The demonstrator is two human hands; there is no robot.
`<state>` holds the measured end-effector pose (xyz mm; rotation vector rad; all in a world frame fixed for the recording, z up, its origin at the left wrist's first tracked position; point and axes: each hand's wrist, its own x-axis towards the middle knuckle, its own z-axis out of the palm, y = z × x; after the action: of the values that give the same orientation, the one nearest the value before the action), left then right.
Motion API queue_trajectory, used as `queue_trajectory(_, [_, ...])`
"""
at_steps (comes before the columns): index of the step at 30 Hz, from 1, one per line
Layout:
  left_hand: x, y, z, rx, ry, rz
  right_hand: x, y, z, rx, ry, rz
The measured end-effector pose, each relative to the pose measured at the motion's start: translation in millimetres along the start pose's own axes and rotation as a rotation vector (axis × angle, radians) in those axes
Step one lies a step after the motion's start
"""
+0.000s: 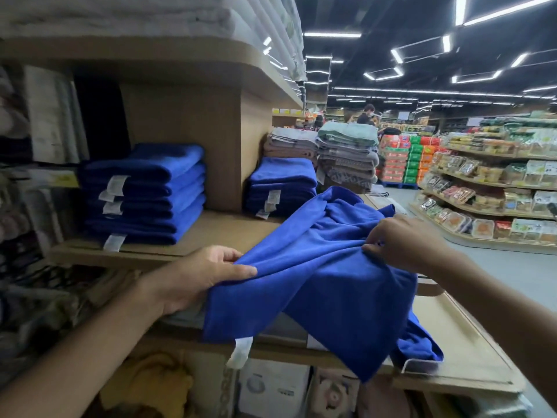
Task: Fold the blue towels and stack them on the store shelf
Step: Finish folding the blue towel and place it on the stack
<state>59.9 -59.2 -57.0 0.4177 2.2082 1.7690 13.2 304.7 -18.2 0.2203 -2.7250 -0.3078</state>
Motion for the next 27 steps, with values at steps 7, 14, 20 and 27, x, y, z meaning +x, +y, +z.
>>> queue_trajectory(7, [-24,-27,26,-0.058,-0.121,-0.096,-20,-18,3,0.032,0.078,-0.016])
queue_trajectory(14, [-13,-8,61,-0.713,-0.069,-0.038,-87,-101,-9,0.663,0.346,-0.561])
queue_trajectory(20, [4,16,71,-0.668,-0.002,-0.003,-65,-103,-9,1.068,0.537,-0.333])
queue_trajectory(27, [85,48,25,0.394,0.375,0.146,-19,-47,3,1.514,0.235,0.027])
